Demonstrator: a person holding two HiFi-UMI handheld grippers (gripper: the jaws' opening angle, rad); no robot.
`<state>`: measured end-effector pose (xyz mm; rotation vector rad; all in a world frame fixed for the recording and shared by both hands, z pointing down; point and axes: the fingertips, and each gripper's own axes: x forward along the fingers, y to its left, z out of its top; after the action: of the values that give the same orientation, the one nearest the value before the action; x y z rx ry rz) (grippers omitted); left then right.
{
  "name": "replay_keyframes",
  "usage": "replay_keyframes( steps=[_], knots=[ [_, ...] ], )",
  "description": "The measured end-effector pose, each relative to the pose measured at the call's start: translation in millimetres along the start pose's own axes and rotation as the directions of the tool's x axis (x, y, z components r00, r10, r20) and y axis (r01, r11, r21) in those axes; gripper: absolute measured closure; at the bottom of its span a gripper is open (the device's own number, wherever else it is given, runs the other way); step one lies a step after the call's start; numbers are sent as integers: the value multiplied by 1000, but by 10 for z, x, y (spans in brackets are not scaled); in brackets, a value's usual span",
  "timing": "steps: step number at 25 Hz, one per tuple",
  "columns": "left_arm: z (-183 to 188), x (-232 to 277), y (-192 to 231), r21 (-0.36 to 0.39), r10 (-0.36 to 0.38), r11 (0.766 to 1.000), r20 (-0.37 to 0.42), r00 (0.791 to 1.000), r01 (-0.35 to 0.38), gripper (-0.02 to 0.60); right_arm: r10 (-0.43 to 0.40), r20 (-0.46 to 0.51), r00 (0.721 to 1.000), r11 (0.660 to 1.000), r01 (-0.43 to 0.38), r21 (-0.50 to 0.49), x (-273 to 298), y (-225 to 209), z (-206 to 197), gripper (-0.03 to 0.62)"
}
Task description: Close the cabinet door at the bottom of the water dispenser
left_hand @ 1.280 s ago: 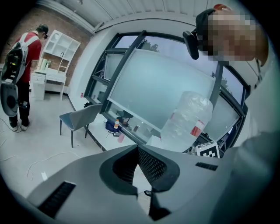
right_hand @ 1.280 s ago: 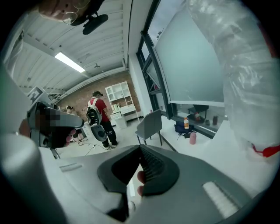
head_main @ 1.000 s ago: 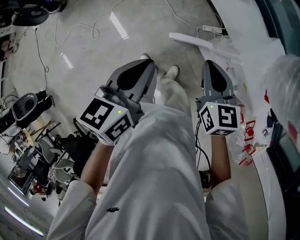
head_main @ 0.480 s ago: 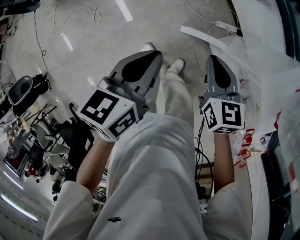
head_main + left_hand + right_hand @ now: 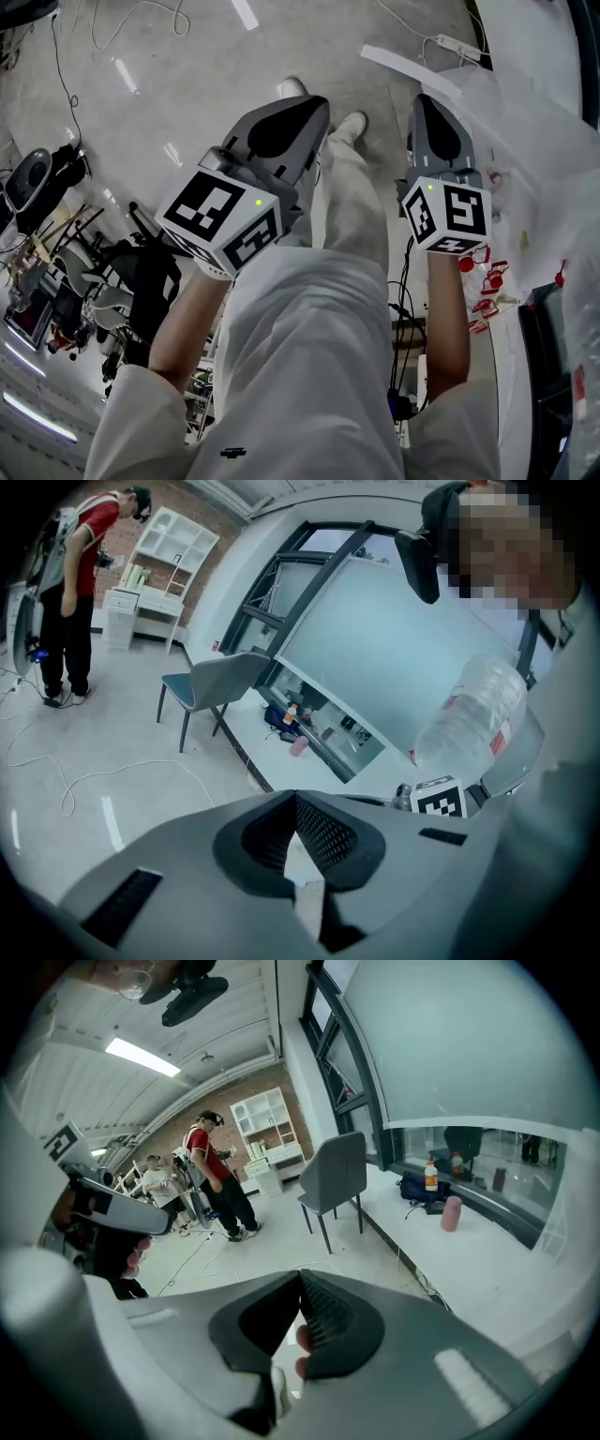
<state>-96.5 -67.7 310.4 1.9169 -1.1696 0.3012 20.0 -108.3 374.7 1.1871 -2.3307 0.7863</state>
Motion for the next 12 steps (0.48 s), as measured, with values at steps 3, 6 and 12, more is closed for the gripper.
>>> replay_keyframes(
  steps=[3, 6, 12],
  knots=[
    [-92, 112, 94, -4, -2, 1000, -9, 1000, 2, 580, -23, -16, 1000, 1000, 23, 21, 114, -92, -153, 583],
    [-185, 204, 198, -11, -5, 1000, -20, 1000, 4, 580, -28, -32, 999, 999, 29, 33, 230, -137, -290, 579],
    [-402, 386, 379, -11, -19, 1000, -55, 998, 19, 580, -25, -55, 998, 999, 27, 47, 478, -187, -509, 557]
  ],
)
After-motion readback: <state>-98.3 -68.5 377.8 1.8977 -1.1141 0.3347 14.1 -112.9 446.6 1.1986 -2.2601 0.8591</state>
